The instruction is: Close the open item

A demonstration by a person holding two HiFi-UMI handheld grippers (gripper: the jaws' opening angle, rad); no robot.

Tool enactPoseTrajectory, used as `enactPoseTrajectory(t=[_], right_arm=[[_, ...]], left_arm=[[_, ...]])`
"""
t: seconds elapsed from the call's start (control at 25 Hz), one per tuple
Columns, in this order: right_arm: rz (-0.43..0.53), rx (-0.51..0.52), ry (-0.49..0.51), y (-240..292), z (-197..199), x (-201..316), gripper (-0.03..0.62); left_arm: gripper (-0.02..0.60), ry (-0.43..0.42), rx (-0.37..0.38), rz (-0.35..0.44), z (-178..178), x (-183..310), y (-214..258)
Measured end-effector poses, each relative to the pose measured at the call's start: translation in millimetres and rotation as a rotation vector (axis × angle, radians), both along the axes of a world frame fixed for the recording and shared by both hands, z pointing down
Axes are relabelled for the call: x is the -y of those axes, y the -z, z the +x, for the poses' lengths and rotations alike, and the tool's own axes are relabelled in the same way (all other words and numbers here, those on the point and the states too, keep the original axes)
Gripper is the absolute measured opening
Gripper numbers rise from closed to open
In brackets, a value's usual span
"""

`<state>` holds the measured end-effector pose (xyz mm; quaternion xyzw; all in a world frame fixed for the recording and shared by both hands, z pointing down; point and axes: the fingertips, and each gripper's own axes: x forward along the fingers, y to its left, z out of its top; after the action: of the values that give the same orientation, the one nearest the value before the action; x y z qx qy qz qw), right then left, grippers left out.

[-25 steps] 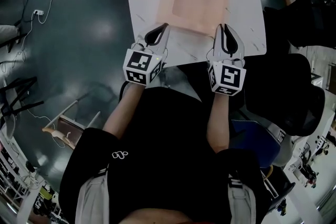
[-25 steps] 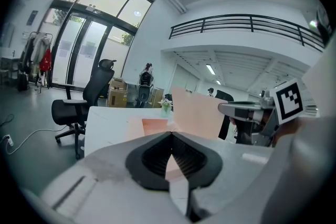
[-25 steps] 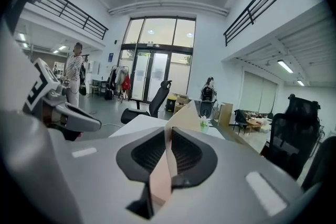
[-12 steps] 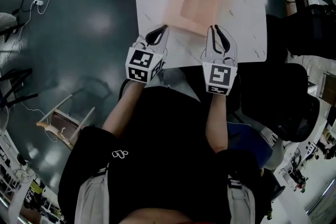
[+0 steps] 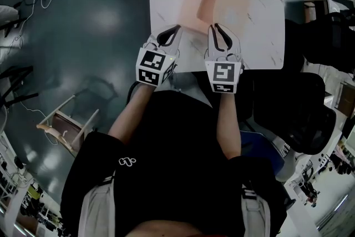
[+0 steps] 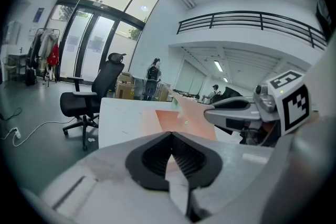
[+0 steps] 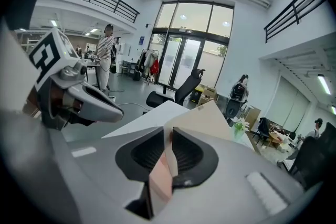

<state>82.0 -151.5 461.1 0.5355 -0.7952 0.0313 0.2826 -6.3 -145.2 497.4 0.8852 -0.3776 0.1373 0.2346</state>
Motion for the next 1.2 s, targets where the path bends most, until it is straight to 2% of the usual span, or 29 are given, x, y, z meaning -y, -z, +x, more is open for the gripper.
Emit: enactPoseTrajectory(t=[0.68,1.2], right_arm=[[-0.13,-0.044,0.204,-61,-51,19,0.058],[-0.235,-0.04,0.296,-99,-70,25,0.066]], left_arm=[[-0.014,0.027,0.01,-0.021,-11,8,-7],[-0.014,0.067,0.016,-0.043,-27,16,-13]])
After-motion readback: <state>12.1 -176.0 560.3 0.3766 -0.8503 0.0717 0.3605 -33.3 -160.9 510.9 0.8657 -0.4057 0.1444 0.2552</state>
